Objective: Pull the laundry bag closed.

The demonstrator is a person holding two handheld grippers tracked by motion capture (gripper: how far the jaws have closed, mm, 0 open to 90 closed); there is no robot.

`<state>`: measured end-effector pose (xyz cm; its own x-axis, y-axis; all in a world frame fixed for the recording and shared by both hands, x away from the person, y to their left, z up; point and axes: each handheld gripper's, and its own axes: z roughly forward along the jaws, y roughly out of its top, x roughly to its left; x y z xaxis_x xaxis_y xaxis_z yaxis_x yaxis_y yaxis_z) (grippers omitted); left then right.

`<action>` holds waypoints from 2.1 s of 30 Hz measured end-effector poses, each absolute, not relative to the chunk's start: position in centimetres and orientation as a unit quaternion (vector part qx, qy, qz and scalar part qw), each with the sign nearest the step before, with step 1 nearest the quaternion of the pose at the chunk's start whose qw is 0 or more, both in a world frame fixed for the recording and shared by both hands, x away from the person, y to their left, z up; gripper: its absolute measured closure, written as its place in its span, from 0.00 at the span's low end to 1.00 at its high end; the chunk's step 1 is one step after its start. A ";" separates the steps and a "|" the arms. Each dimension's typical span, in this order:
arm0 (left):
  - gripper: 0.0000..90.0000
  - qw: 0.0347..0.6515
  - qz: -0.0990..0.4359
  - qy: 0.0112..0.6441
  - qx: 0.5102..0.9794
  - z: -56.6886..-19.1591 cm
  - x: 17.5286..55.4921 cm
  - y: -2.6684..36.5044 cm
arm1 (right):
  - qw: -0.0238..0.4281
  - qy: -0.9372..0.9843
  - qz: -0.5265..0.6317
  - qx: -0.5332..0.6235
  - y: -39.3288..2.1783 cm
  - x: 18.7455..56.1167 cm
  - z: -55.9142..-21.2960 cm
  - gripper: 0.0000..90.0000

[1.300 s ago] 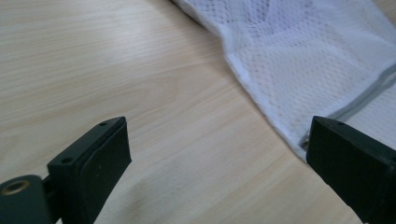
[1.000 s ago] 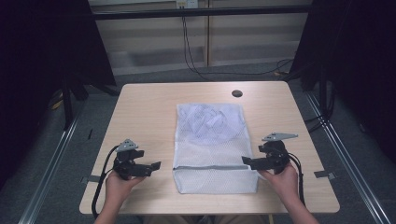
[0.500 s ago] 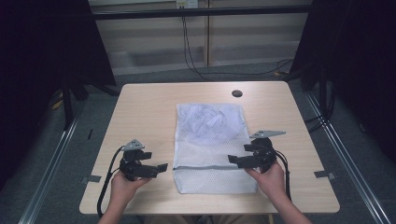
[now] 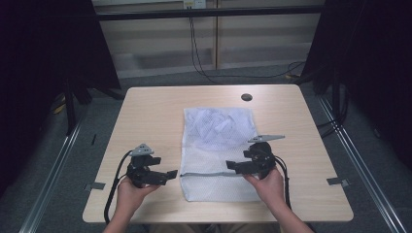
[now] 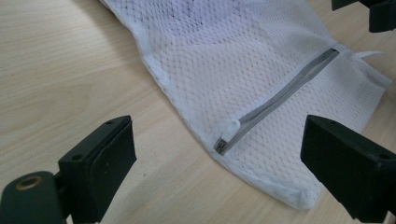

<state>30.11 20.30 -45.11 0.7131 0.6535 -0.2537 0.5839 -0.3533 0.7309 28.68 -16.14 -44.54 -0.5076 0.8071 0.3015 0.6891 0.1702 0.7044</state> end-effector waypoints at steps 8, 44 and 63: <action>0.12 0.424 0.049 0.370 0.825 -44.6 30.2 19.8 | 0.074 0.776 0.405 0.478 -14.3 29.1 -43.9 0.16; 0.14 0.418 0.044 0.363 0.832 -44.6 30.7 19.3 | 0.020 0.783 0.418 0.460 -8.4 30.1 -45.6 0.30; 0.14 0.414 0.050 0.368 0.831 -44.5 30.5 20.1 | -0.014 0.792 0.413 0.450 -6.2 30.7 -46.9 0.39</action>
